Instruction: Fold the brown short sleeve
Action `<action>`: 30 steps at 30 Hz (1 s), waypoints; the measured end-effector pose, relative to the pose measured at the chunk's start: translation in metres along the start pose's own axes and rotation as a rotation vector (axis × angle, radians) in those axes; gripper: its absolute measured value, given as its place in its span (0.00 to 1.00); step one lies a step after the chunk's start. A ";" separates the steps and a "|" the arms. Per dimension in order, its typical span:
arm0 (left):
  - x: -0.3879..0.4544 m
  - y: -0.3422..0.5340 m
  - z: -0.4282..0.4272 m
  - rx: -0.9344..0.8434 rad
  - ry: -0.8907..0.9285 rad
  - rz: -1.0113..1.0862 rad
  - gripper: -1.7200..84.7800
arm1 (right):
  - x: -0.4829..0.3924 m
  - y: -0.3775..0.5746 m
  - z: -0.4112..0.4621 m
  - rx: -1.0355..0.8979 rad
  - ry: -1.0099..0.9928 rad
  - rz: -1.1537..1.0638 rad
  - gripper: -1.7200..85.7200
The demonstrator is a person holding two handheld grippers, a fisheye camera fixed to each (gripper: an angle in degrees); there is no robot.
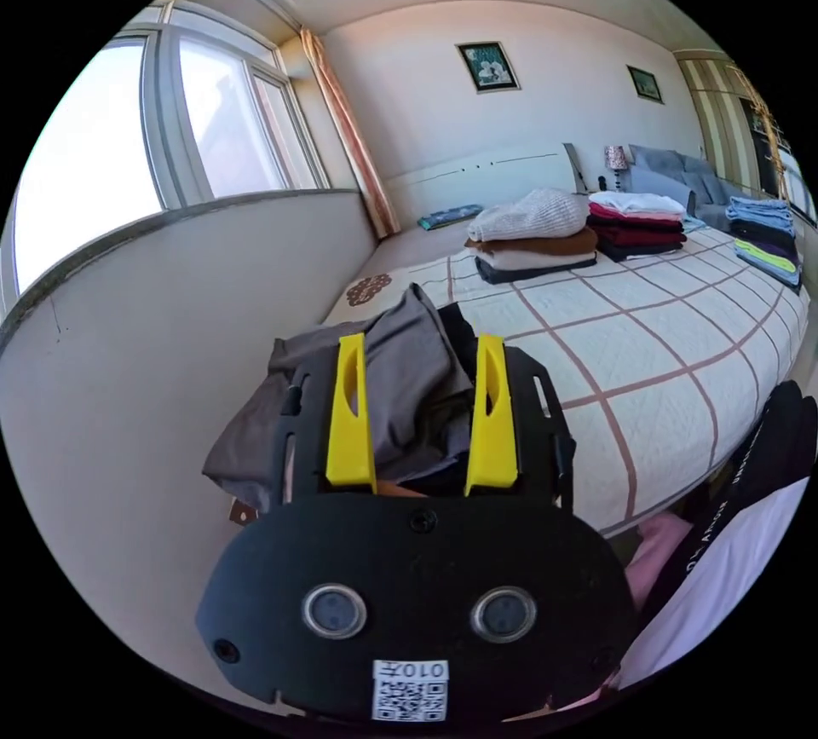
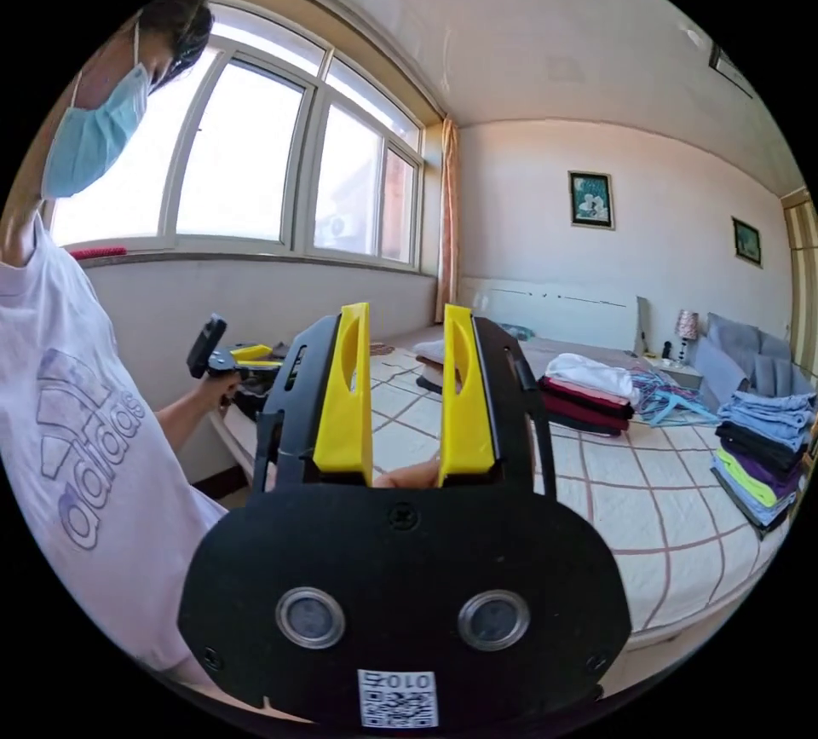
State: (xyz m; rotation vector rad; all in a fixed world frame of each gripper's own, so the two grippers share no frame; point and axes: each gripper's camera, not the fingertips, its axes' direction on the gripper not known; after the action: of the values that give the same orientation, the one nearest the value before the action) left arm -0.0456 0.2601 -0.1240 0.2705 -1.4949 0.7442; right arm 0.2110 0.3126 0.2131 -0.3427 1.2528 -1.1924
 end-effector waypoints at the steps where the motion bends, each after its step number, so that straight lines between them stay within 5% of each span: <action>1: 0.006 -0.003 0.010 -0.047 0.013 0.017 0.20 | -0.001 0.006 -0.001 -0.004 0.022 -0.002 0.16; 11: -0.053 -0.013 0.080 -0.279 -0.008 -0.105 0.14 | 0.023 0.047 -0.021 0.003 0.116 0.043 0.13; 17: -0.130 0.007 0.072 -0.170 0.190 -0.327 0.05 | 0.044 0.067 -0.014 0.001 0.110 0.108 0.12; 24: -0.238 0.053 0.086 0.169 0.637 -0.785 0.02 | 0.060 0.079 -0.007 0.000 0.112 0.120 0.12; 27: -0.233 0.004 0.097 0.153 0.746 -0.680 0.02 | 0.067 0.083 -0.005 0.016 0.122 0.136 0.12; 30: -0.197 -0.058 0.111 0.255 1.072 -0.542 0.02 | 0.071 0.086 -0.003 0.020 0.135 0.145 0.12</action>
State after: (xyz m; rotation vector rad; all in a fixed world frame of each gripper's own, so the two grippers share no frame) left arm -0.0816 0.0958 -0.2856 0.3661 -0.2796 0.4892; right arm 0.2410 0.2902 0.1083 -0.1553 1.3572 -1.1172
